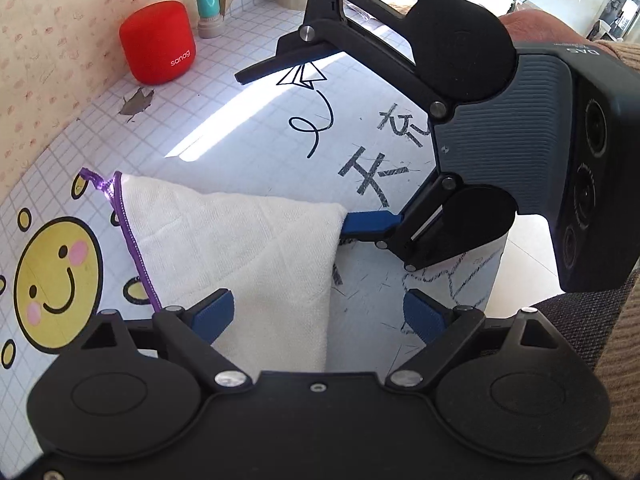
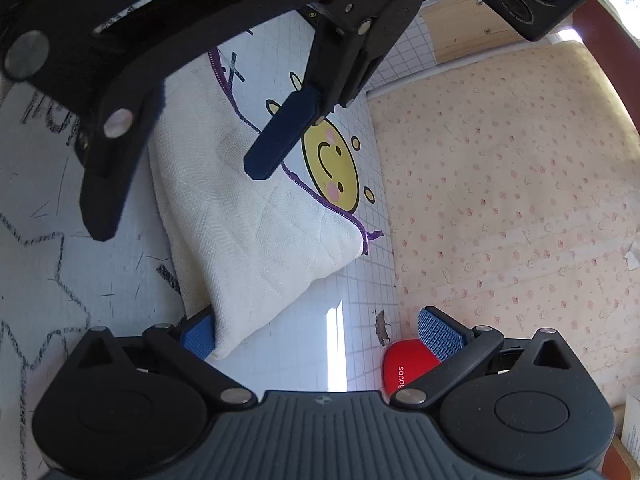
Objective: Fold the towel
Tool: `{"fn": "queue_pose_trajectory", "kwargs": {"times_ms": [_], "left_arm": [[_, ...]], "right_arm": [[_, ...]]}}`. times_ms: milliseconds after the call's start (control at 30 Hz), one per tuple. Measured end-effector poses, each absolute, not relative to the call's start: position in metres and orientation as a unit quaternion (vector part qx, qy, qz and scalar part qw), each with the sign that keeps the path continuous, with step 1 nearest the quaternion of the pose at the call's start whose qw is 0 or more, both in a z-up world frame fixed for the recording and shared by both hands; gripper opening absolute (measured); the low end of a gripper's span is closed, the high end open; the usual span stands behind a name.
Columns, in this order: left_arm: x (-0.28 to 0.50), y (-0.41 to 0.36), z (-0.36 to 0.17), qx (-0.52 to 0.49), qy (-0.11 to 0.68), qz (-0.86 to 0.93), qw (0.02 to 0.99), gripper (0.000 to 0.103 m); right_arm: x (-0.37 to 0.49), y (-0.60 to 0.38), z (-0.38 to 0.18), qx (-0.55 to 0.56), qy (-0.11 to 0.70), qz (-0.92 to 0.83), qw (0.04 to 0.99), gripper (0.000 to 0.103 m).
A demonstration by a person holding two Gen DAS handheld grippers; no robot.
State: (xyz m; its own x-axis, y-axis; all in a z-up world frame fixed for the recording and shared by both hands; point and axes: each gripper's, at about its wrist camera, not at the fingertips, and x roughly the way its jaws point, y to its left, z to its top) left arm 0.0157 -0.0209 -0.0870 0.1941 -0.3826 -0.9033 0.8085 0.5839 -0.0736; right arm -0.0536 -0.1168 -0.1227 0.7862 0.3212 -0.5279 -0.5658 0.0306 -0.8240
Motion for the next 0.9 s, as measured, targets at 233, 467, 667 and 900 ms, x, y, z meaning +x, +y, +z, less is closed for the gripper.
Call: {"fn": "queue_pose_trajectory", "kwargs": {"times_ms": [233, 467, 667, 900], "left_arm": [[0.032, -0.021, -0.066, 0.237, 0.463, -0.391, 0.760, 0.093], [0.053, -0.026, -0.081, 0.266, 0.459, -0.405, 0.745, 0.093], [0.070, -0.028, -0.090, 0.283, 0.454, -0.445, 0.718, 0.092], [0.087, -0.036, -0.115, 0.296, 0.497, -0.431, 0.693, 0.096]], "right_arm": [[-0.052, -0.119, -0.122, -0.619, 0.101, 0.314, 0.713, 0.102], [-0.051, -0.120, -0.123, -0.619, 0.099, 0.316, 0.712, 0.102], [-0.050, -0.121, -0.123, -0.619, 0.097, 0.318, 0.711, 0.102], [-0.046, -0.124, -0.120, -0.622, 0.099, 0.318, 0.709, 0.102]]}}
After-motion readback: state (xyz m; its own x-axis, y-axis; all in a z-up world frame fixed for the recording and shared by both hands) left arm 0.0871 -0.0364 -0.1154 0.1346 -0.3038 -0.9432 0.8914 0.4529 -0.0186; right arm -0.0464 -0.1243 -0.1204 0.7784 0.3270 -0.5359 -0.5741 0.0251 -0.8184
